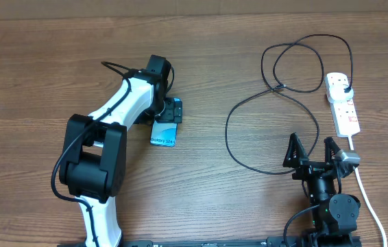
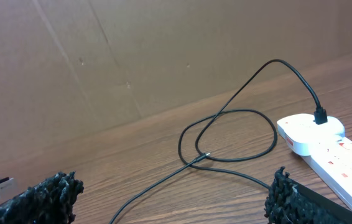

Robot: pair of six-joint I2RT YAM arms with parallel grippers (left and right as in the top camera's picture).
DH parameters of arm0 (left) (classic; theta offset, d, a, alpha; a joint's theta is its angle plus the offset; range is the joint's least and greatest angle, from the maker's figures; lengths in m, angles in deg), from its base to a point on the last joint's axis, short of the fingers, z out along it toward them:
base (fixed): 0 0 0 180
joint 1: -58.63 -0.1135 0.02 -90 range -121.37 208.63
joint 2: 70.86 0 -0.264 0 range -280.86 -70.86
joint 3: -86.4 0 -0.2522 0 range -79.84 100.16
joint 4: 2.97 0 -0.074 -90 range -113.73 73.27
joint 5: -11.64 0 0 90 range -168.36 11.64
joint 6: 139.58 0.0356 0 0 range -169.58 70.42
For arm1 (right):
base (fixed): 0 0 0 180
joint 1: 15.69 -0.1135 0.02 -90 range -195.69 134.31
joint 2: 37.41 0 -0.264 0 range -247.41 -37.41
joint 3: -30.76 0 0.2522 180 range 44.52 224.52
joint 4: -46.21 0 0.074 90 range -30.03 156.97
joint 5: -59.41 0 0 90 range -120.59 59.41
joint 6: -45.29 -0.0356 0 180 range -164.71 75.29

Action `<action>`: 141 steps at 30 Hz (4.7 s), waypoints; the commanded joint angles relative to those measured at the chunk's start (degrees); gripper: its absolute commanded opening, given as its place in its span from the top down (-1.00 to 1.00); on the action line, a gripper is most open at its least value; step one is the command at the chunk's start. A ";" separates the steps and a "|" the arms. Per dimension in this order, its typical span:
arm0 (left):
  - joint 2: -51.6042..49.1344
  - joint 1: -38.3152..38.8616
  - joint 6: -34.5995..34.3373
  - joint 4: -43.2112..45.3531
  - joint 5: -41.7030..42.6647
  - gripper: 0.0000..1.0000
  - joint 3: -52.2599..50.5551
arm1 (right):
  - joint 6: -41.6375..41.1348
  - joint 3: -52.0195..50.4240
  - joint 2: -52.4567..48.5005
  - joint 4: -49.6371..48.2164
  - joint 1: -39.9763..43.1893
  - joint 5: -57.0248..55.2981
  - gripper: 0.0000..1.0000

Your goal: Plug charger to phone and switch on socket

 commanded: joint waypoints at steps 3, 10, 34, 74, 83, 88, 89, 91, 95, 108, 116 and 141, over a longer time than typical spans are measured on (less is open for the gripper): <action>-5.60 2.38 1.01 -0.72 -3.45 -0.99 -2.32 | 0.61 -0.61 0.42 -0.17 -0.11 -0.09 -1.00; -5.60 2.34 0.42 -5.46 -5.09 -0.99 2.73 | 0.61 -0.61 0.42 -0.17 -0.11 -0.09 -1.00; -5.84 2.38 4.50 2.99 -1.73 -0.99 -4.24 | 0.61 -0.61 0.42 -0.17 -0.11 -0.09 -1.00; -11.80 1.57 4.48 0.72 7.08 -0.39 -4.13 | 0.61 -0.61 0.42 -0.17 -0.11 -0.09 -1.00; -11.67 1.51 5.11 -5.79 14.10 -0.30 2.45 | 0.61 -0.61 0.42 -0.17 -0.11 -0.09 -1.00; -11.67 1.51 10.78 -10.25 22.91 -0.29 6.71 | 0.61 -0.61 0.44 -0.17 -0.11 -0.09 -1.00; -11.67 1.51 12.20 -11.23 25.14 -0.27 7.67 | 0.61 -0.61 0.42 -0.17 -0.11 -0.09 -1.00; -11.67 1.51 16.04 -13.31 30.21 -0.25 9.25 | 0.61 -0.61 0.42 -0.17 -0.11 -0.09 -1.00; -11.67 1.51 20.28 -15.96 36.96 -0.24 10.29 | 0.61 -0.61 0.42 -0.17 -0.11 -0.09 -1.00; -11.67 1.51 23.17 -19.76 55.69 -0.25 10.34 | 0.61 -0.61 0.44 -0.17 -0.11 -0.09 -1.00; -11.67 1.51 23.12 -20.20 75.71 -0.25 10.34 | 0.61 -0.61 0.42 -0.17 -0.11 -0.09 -1.00; -11.67 1.51 16.70 -20.68 88.98 -0.10 10.34 | 0.61 -0.61 0.42 -0.17 -0.11 -0.09 -1.00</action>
